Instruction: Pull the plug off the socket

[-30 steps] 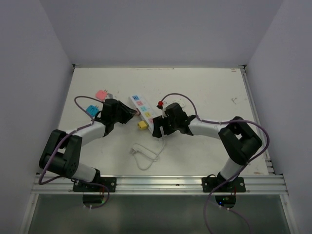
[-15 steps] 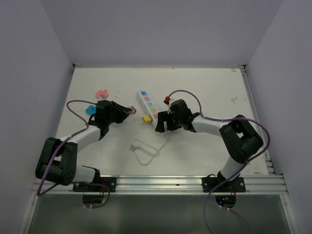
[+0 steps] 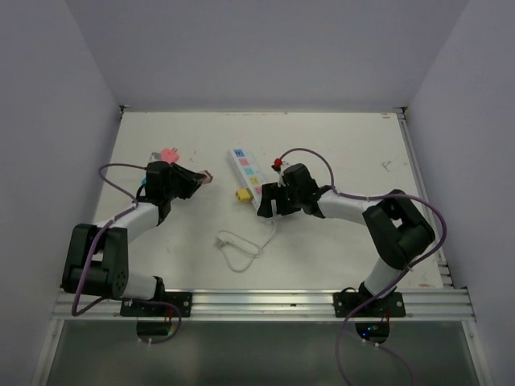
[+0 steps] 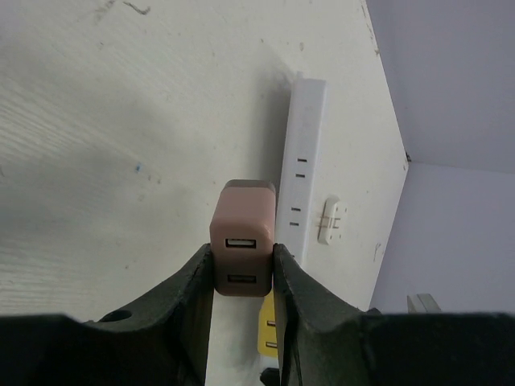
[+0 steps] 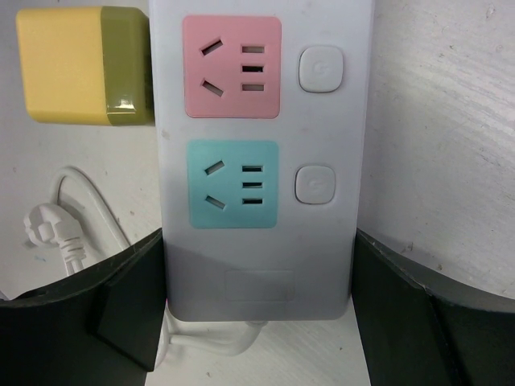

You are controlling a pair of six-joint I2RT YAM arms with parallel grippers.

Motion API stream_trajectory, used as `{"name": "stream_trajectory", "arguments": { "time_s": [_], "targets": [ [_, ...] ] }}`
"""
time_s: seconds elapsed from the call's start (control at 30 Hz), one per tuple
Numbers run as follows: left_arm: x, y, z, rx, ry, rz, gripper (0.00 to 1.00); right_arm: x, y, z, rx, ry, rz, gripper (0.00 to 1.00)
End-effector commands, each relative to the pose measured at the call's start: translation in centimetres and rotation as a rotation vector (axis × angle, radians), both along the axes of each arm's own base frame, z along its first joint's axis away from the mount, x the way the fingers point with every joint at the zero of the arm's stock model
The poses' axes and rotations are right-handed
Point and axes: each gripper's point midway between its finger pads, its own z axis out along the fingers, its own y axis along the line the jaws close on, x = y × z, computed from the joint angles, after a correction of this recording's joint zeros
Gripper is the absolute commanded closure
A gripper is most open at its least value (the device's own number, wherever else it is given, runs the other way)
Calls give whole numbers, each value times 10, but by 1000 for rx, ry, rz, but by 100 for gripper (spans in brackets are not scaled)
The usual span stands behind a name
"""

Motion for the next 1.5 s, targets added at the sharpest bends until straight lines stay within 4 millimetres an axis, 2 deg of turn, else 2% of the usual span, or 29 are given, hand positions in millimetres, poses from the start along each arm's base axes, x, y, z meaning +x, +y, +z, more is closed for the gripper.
{"name": "stream_trajectory", "arguments": {
  "time_s": [0.0,0.03,0.07,0.13,0.23,0.27,0.4,0.47,0.5,0.6,0.63,0.7,0.73,0.8,0.83,0.9,0.93,1.0,1.03,1.07,1.1,1.17,1.23,1.3,1.33,1.37,1.4,1.43,1.47],
  "targets": [
    [21,11,1,10,-37,-35,100,-27,-44,-45,-167,140,-68,100],
    [29,17,3,10,-47,-27,100,-28,-44,-45,-165,143,-66,100],
    [31,17,-10,11,-17,-43,100,-28,-43,-45,-164,142,-64,100],
    [44,22,-11,19,-31,-51,100,-28,-43,-45,-163,142,-61,100],
    [57,21,-18,9,-49,-77,97,-28,-43,-44,-163,138,-57,100],
    [59,21,-25,7,-38,-85,95,-28,-43,-43,-161,138,-54,100],
    [74,19,-27,4,-65,-101,90,-29,-43,-41,-161,133,-51,100],
    [77,18,-33,5,-63,-105,82,-29,-44,-41,-165,132,-48,100],
    [81,29,-34,5,-58,-82,79,-28,-44,-41,-165,131,-48,100],
    [81,32,-48,-6,-16,-85,67,-29,-43,-42,-162,136,-42,100],
    [80,33,-52,-8,-4,-83,61,-29,-42,-42,-159,138,-37,100],
    [76,35,-60,-10,20,-80,56,-29,-41,-43,-157,138,-34,100],
    [75,37,-61,-8,25,-77,47,-29,-42,-43,-157,137,-33,100],
    [71,40,-65,2,35,-70,39,-29,-41,-43,-155,136,-32,100],
    [70,43,-66,15,39,-65,30,-29,-41,-42,-154,134,-32,100],
    [69,47,-64,28,48,-56,20,-29,-41,-41,-154,132,-33,100],
    [67,51,-62,50,57,-50,10,-29,-41,-40,-153,129,-34,100],
    [58,58,-65,83,106,-32,2,-29,-42,-40,-154,126,-36,100],
    [57,62,-56,118,97,-28,0,-29,-43,-40,-155,127,-36,100],
    [56,71,-55,158,110,8,0,-29,-43,-40,-156,125,-38,100],
    [47,74,-59,180,156,18,0,-29,-43,-41,-156,127,-39,100],
    [45,88,-49,250,161,59,0,-29,-43,-41,-158,127,-40,100],
    [30,95,-49,293,221,69,0,-29,-43,-41,-156,127,-39,100],
    [22,93,-47,301,208,53,0,-30,-43,-42,-157,130,-38,100],
    [19,90,-36,292,170,47,0,-30,-43,-42,-156,131,-37,100],
    [8,86,-41,281,175,32,0,-30,-43,-42,-157,132,-35,100],
    [10,83,-33,270,127,24,0,-30,-43,-42,-155,131,-36,100],
    [6,73,-22,240,87,-9,1,-30,-43,-41,-155,130,-39,100],
    [-2,65,-25,219,83,-35,1,-30,-43,-41,-154,129,-39,100]
  ]
}}
